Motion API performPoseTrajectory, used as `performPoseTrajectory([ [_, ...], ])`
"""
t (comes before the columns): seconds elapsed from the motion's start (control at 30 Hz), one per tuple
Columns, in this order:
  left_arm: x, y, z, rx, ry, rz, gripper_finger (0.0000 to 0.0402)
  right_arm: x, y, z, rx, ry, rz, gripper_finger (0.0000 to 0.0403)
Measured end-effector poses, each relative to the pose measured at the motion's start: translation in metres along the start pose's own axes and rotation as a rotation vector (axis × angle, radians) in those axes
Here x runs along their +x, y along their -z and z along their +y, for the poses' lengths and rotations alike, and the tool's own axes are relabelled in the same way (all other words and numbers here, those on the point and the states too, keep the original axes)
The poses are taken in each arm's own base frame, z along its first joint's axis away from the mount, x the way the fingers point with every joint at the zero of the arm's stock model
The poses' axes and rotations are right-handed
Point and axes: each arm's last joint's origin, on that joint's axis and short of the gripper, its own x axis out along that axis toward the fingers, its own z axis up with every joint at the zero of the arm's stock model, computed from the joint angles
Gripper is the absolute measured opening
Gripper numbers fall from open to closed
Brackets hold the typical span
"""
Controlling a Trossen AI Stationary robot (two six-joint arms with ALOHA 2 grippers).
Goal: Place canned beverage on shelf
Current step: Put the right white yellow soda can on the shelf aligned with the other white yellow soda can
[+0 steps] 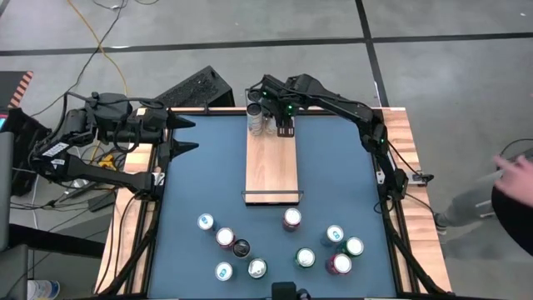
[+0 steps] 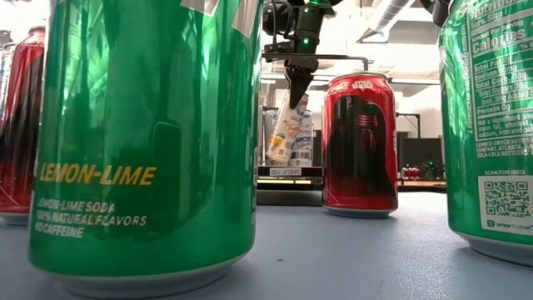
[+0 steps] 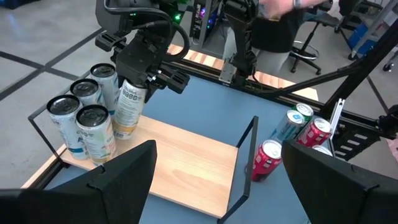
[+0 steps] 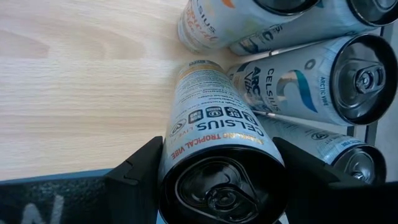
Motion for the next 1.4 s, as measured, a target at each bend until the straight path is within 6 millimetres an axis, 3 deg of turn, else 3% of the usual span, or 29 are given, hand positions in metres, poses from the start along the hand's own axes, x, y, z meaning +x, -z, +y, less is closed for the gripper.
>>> performPoseTrajectory([
  [0.4, 0.0, 0.0, 0.001, -0.023, -0.037, -0.01, 0.0332, 0.0, 0.0, 0.0, -0.007, 0.0, 0.001, 0.024],
  [0.53, 0.013, -0.004, 0.002, -0.007, -0.119, -0.031, 0.0332, 0.0, 0.0, 0.0, -0.004, 0.0, 0.0, 0.024],
  [0.77, 0.084, -0.032, -0.01, 0.152, -0.06, -0.167, 0.0332, 0.0, 0.0, 0.001, 0.008, -0.004, 0.007, 0.024],
  [1.07, 0.164, -0.046, -0.016, 0.312, -0.121, 0.042, 0.0332, 0.0, 0.003, 0.003, 0.001, -0.02, 0.036, 0.024],
  [1.27, 0.161, -0.062, -0.02, 0.358, -0.107, 0.006, 0.0332, 0.0, 0.004, 0.003, 0.015, -0.023, 0.043, 0.024],
  [1.4, 0.137, -0.067, -0.019, 0.35, -0.11, -0.024, 0.0332, 0.0, 0.004, 0.003, 0.016, -0.022, 0.042, 0.024],
])
